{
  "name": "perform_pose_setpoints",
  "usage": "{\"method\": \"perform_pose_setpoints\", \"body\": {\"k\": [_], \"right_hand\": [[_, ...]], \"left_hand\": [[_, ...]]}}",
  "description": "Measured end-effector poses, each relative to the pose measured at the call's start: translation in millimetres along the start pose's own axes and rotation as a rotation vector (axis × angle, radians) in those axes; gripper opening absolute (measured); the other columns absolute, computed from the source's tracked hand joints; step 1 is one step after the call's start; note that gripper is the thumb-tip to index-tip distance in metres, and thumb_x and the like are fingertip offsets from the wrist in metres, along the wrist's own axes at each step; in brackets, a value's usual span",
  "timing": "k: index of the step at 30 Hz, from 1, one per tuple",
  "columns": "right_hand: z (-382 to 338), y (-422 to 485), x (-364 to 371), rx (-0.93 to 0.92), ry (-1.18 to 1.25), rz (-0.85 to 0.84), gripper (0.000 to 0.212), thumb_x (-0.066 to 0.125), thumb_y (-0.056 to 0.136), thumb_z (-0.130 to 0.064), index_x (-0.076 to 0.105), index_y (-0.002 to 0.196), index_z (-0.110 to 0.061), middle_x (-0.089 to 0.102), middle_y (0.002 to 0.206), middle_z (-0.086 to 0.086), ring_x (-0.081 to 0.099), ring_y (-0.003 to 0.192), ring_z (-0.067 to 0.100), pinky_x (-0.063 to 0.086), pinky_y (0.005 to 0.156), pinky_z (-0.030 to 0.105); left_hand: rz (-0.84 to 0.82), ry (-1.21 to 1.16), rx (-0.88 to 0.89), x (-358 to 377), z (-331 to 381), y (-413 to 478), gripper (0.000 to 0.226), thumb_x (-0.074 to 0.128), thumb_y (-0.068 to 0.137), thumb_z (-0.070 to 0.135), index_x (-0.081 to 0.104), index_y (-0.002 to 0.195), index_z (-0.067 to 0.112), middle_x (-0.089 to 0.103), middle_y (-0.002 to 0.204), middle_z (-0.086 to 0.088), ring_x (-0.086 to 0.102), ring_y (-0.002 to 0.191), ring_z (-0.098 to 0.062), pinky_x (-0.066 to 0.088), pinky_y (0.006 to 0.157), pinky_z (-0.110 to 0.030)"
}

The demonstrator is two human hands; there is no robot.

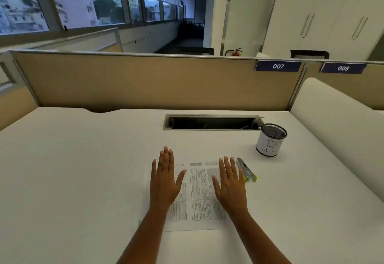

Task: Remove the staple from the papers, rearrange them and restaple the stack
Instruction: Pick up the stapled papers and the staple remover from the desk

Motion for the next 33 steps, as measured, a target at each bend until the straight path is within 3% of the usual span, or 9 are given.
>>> {"method": "perform_pose_setpoints", "body": {"k": [2, 3, 5, 9, 13, 17, 24, 29, 33], "right_hand": [[6, -4, 11, 0.024, -0.006, -0.030, 0.068, -0.003, 0.088, -0.052, 0.003, 0.143, -0.014, 0.002, 0.155, 0.008, -0.018, 0.135, 0.023, -0.006, 0.114, 0.040], [11, -6, 19, 0.042, -0.024, -0.065, 0.060, 0.009, 0.093, -0.047, -0.001, 0.143, -0.015, -0.001, 0.156, 0.007, -0.021, 0.134, 0.022, -0.007, 0.115, 0.039], [19, -10, 32, 0.078, -0.029, -0.138, 0.060, 0.023, 0.096, -0.041, -0.005, 0.143, -0.016, -0.004, 0.157, 0.006, -0.020, 0.138, 0.020, -0.006, 0.116, 0.039], [25, -17, 41, 0.105, -0.009, -0.195, 0.060, 0.025, 0.096, -0.040, -0.002, 0.144, -0.016, -0.001, 0.157, 0.005, -0.004, 0.145, 0.021, 0.004, 0.118, 0.040], [27, -21, 50, 0.119, 0.005, -0.270, 0.059, 0.024, 0.097, -0.041, 0.001, 0.145, -0.015, 0.001, 0.157, 0.005, -0.001, 0.145, 0.019, 0.003, 0.118, 0.039], [27, -21, 50, 0.105, -0.009, -0.276, 0.056, 0.024, 0.097, -0.040, 0.008, 0.145, -0.016, 0.007, 0.157, 0.004, 0.003, 0.145, 0.018, 0.003, 0.118, 0.040], [24, -20, 43, 0.156, 0.017, -0.285, 0.055, 0.028, 0.096, -0.041, 0.015, 0.144, -0.017, 0.009, 0.157, 0.007, 0.007, 0.144, 0.020, 0.008, 0.118, 0.038], [30, -19, 26, 0.395, 0.109, -0.214, 0.063, 0.046, 0.090, -0.041, 0.022, 0.141, -0.011, 0.019, 0.151, 0.019, 0.018, 0.139, 0.031, 0.023, 0.113, 0.041], [34, -10, 16, 0.499, 0.244, -0.182, 0.062, 0.060, 0.085, -0.024, 0.030, 0.136, -0.006, 0.038, 0.136, 0.022, 0.037, 0.125, 0.035, 0.035, 0.103, 0.040]], "left_hand": [[-0.034, -0.081, -0.015, 11, -4, -4, 0.073, -0.022, 0.065, 0.071, -0.047, 0.121, 0.031, -0.040, 0.141, 0.013, -0.033, 0.130, 0.003, -0.027, 0.106, -0.022], [-0.053, -0.081, -0.026, 18, -6, -7, 0.080, -0.022, 0.065, 0.072, -0.041, 0.126, 0.024, -0.031, 0.144, 0.009, -0.027, 0.134, 0.001, -0.029, 0.104, -0.020], [-0.099, -0.063, -0.048, 32, -12, -15, 0.091, -0.029, 0.059, 0.072, -0.024, 0.131, 0.018, -0.019, 0.145, 0.000, -0.011, 0.142, -0.017, -0.034, 0.098, -0.015], [-0.179, -0.034, -0.063, 45, -19, -21, 0.098, -0.038, 0.049, 0.071, -0.023, 0.130, 0.018, -0.021, 0.147, -0.003, -0.013, 0.141, -0.022, -0.036, 0.096, -0.015], [-0.258, -0.020, -0.092, 57, -22, -29, 0.111, -0.041, 0.044, 0.070, -0.012, 0.138, 0.017, -0.011, 0.154, -0.007, -0.010, 0.143, -0.021, -0.010, 0.114, -0.031], [-0.286, 0.007, -0.126, 61, -25, -29, 0.122, -0.044, 0.042, 0.069, -0.001, 0.143, 0.016, -0.004, 0.156, -0.007, -0.007, 0.143, -0.019, -0.006, 0.116, -0.033], [-0.271, -0.028, -0.138, 60, -26, -31, 0.120, -0.041, 0.045, 0.070, 0.004, 0.143, 0.017, 0.001, 0.156, -0.005, -0.002, 0.144, -0.017, -0.004, 0.116, -0.032], [-0.237, -0.044, -0.142, 58, -26, -32, 0.116, -0.039, 0.049, 0.069, 0.008, 0.143, 0.019, 0.005, 0.155, -0.005, 0.001, 0.144, -0.018, -0.003, 0.116, -0.031], [-0.231, -0.040, -0.151, 59, -26, -34, 0.079, -0.012, 0.079, 0.063, 0.008, 0.143, 0.020, 0.005, 0.155, -0.003, 0.002, 0.143, -0.017, -0.001, 0.117, -0.032]]}}
Point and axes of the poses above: each hand's wrist, its own y-axis towards the middle knuckle, its own x-axis out of the palm, z = x × y, the point moved 6 cm from there along y, towards the middle knuckle
